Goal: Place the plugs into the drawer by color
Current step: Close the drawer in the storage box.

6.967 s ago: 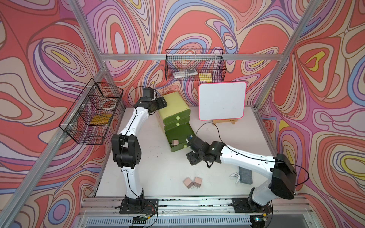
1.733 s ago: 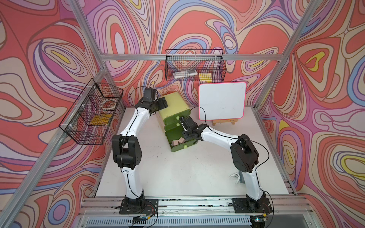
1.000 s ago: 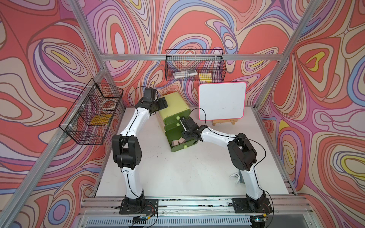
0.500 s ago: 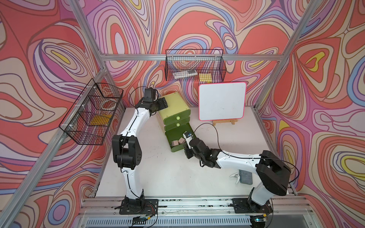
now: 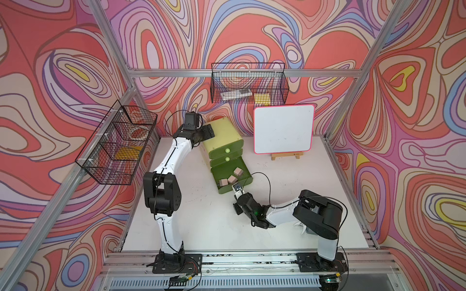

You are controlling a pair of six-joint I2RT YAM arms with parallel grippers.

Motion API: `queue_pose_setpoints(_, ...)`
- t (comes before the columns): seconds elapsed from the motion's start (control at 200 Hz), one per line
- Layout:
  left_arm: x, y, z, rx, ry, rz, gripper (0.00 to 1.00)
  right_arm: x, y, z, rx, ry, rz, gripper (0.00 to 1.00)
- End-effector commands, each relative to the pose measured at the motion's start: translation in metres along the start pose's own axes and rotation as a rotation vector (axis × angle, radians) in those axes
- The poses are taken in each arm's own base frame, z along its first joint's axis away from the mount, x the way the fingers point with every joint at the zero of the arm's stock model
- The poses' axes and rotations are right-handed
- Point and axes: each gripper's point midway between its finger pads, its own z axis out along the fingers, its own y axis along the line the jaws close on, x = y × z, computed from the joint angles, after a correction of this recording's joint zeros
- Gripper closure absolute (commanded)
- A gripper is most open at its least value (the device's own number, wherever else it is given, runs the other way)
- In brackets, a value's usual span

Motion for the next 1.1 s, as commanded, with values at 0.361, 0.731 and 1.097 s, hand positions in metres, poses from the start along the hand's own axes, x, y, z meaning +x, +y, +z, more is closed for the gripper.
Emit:
queue_pose_setpoints(0.361,0.108,0.034,0.022,-0.132,0.345,0.043,0.16,-0.031,-0.021,0.054,0.014,-0.111,0.051,1.00)
queue_pose_setpoints(0.731,0.108,0.035,0.020,-0.137,0.341,0.046,0.16,-0.063,-0.014,0.087,-0.066,-0.141,0.186,1.00)
queue_pose_setpoints(1.097,0.108,0.035,0.019,-0.133,0.339,0.045,0.16,-0.078,-0.027,0.124,-0.152,-0.155,0.452,1.00)
